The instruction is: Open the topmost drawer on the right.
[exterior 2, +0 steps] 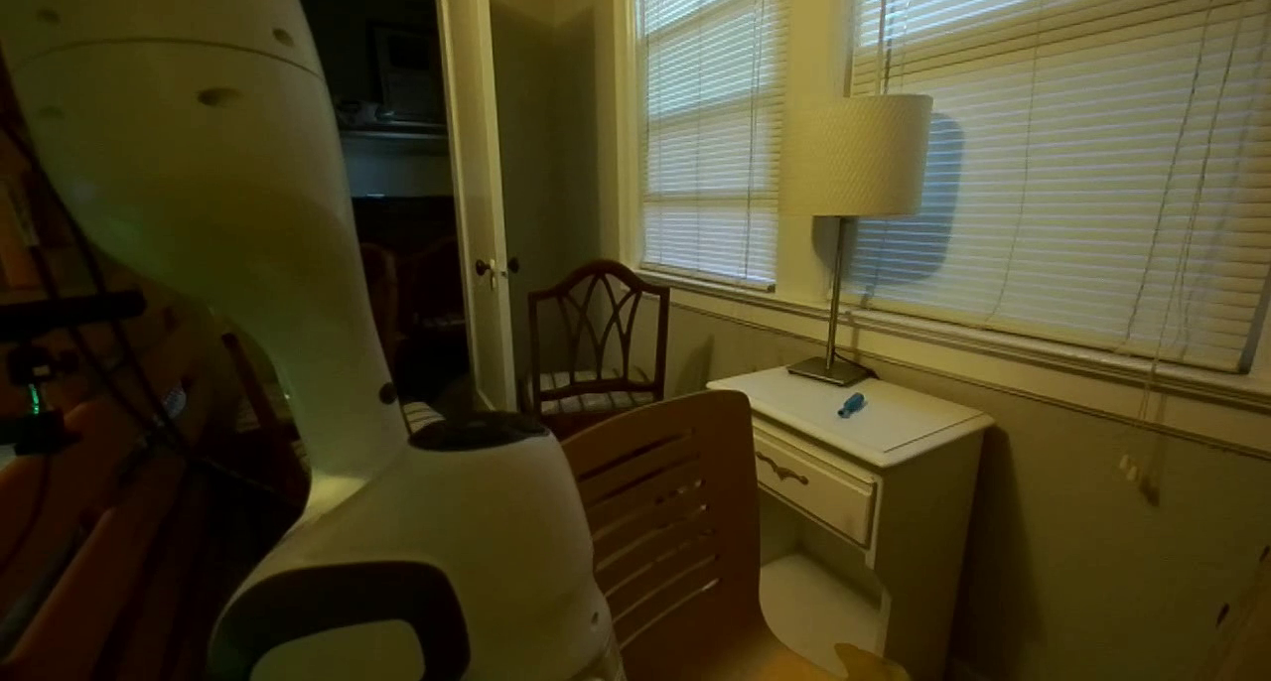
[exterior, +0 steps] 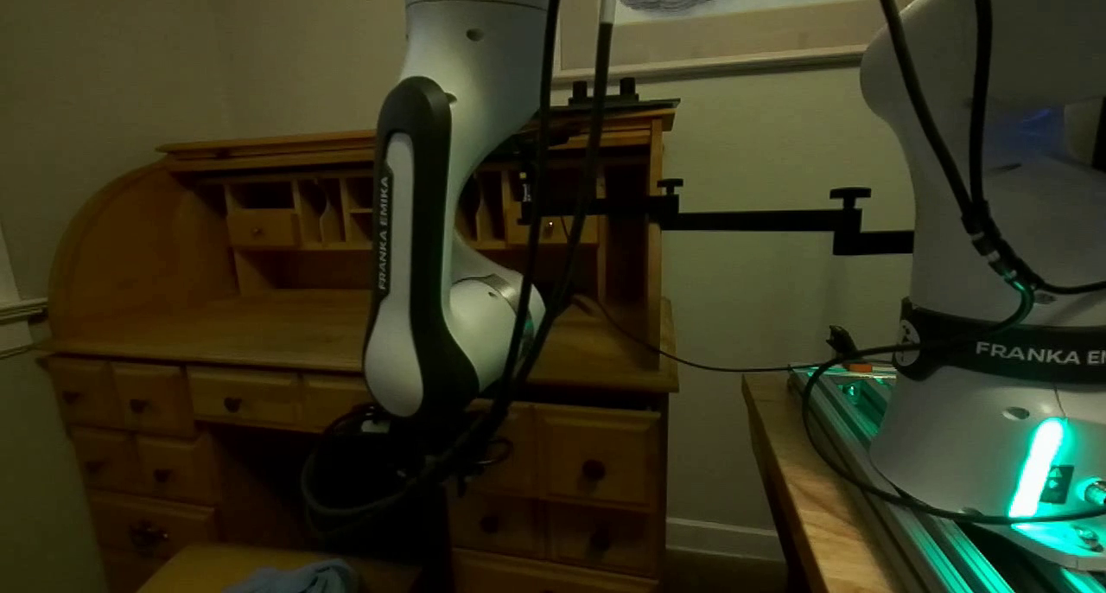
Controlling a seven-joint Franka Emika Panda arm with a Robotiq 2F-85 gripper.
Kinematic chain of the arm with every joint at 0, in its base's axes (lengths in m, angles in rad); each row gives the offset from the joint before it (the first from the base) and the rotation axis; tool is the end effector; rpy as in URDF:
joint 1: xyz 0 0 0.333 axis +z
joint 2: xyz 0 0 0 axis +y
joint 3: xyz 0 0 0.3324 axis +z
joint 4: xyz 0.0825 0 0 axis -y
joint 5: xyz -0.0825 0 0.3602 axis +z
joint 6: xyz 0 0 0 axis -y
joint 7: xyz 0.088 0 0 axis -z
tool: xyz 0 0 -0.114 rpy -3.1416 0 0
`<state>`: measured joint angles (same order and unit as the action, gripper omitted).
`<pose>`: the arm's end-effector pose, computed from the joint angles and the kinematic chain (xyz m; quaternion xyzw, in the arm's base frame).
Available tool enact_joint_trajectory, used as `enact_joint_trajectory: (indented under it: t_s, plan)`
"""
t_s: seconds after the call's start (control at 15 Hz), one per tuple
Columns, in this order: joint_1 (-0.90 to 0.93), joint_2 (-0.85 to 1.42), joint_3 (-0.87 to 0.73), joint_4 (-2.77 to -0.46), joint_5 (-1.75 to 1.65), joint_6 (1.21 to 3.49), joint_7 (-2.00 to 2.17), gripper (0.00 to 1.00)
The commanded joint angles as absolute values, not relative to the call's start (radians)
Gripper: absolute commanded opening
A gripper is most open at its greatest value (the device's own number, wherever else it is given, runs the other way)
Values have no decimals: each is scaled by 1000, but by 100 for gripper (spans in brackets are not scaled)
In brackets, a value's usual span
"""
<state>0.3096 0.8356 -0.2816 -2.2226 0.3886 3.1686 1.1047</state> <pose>0.5204 -0.0313 0.0619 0.7706 -0.6247 0.1225 0.0291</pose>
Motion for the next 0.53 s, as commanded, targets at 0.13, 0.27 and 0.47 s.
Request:
enact_joint_trajectory:
  t_s: [0.13,0.27,0.47]
  plan:
    - [311,842,-322,-2232,410,3181,1112,100]
    - [300,846,-326,-2231,408,3179,1108,100]
    - [280,855,-322,-2230,406,3180,1103,100]
